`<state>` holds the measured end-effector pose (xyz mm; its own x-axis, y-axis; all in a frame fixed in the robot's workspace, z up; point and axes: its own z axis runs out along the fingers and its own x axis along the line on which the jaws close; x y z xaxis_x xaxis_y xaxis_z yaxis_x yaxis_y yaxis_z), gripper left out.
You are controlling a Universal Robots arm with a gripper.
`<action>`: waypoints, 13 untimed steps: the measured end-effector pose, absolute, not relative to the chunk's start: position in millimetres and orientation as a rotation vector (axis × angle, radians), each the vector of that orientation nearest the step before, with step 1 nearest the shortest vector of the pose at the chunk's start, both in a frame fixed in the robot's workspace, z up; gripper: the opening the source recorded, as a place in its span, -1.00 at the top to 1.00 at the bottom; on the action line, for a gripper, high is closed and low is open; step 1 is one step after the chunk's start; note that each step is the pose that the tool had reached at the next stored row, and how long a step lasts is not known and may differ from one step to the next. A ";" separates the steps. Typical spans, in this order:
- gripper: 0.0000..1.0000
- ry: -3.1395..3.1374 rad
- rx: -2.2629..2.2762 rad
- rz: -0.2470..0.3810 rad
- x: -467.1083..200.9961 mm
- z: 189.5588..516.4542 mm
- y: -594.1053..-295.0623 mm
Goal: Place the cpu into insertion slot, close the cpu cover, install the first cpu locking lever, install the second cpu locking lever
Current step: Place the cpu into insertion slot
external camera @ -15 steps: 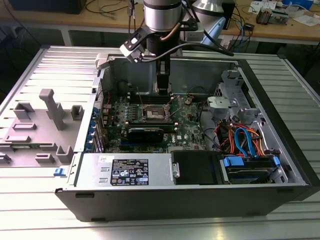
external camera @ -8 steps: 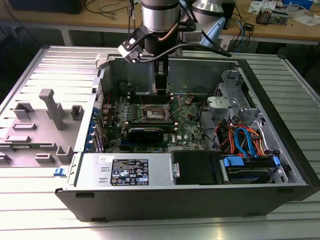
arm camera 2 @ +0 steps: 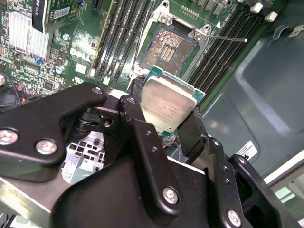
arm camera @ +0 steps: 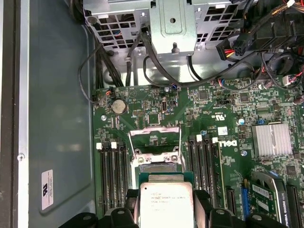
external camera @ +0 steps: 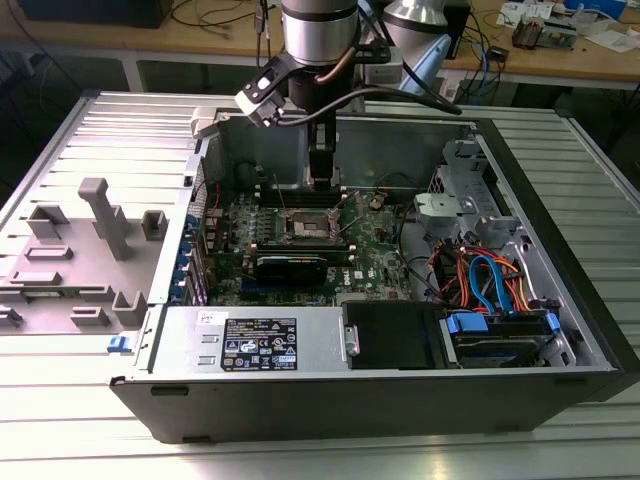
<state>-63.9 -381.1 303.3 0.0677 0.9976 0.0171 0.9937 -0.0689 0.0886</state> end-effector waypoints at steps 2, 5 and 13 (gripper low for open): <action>-0.09 2.105 2.255 0.116 -65.0 301.8 -381.1; -0.09 2.104 2.253 0.119 -66.6 298.1 -381.1; -0.09 2.153 2.204 0.126 -67.8 283.2 -381.1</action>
<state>-67.8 -381.1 283.2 0.0227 0.9996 0.0178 0.9948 -0.0243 0.0989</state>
